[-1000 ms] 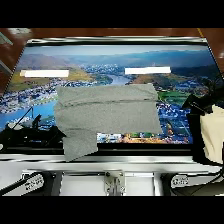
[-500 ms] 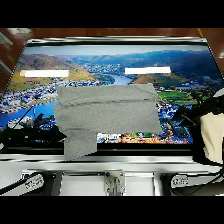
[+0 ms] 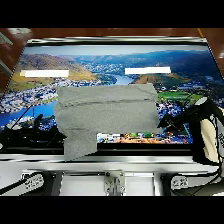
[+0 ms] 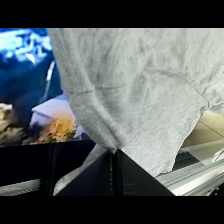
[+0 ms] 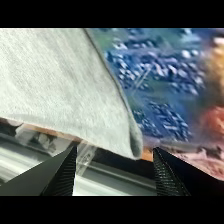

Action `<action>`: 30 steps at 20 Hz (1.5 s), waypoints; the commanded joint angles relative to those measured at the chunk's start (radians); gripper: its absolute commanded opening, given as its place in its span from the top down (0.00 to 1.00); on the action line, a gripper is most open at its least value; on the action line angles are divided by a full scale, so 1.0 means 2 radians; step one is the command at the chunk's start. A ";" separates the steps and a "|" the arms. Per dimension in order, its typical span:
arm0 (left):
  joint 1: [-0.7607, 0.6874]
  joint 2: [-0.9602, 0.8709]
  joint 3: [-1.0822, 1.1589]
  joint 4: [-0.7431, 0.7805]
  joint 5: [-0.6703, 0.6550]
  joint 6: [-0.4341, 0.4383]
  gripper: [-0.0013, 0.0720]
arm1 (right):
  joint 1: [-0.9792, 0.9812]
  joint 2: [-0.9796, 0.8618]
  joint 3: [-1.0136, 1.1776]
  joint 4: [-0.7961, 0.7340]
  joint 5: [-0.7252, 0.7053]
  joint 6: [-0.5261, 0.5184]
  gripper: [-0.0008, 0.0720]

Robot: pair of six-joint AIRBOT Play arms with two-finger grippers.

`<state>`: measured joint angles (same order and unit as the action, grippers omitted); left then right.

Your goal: Fold the shirts.

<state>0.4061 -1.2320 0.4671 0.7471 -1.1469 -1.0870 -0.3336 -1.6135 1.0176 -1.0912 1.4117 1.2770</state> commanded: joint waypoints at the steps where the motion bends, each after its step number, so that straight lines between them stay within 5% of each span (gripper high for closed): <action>1: 0.000 0.000 0.000 0.000 -0.004 0.001 0.93 | 0.025 0.000 -0.009 0.000 -0.029 0.016 0.18; 5: 0.000 0.000 0.001 0.000 -0.003 0.001 0.93 | 0.054 -0.010 -0.011 -0.001 -0.042 0.042 0.24; 8: 0.000 0.000 0.012 0.000 -0.005 0.003 0.93 | 0.074 -0.009 -0.010 0.000 -0.042 0.031 0.91; 11: 0.002 0.006 0.069 0.000 -0.037 0.031 0.93 | 0.075 0.008 0.018 -0.013 -0.044 -0.014 0.90; 14: -0.006 0.001 0.157 -0.013 -0.031 -0.027 0.93 | 0.081 0.023 0.074 -0.014 -0.080 0.000 0.90; 19: -0.042 -0.064 0.306 -0.013 -0.029 -0.058 0.93 | 0.126 0.000 0.159 -0.022 -0.205 0.041 0.91; 24: -0.044 -0.172 0.438 -0.013 -0.029 -0.102 0.93 | 0.141 -0.080 0.277 -0.023 -0.234 0.063 0.90; 30: -0.070 -0.269 0.487 -0.053 0.083 -0.125 0.93 | 0.141 -0.159 0.327 -0.021 -0.261 0.087 0.90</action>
<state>0.2913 -1.6875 1.3949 0.6891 -1.1046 -1.3090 -0.0551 -1.8671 1.6302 -1.1336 0.9329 1.4223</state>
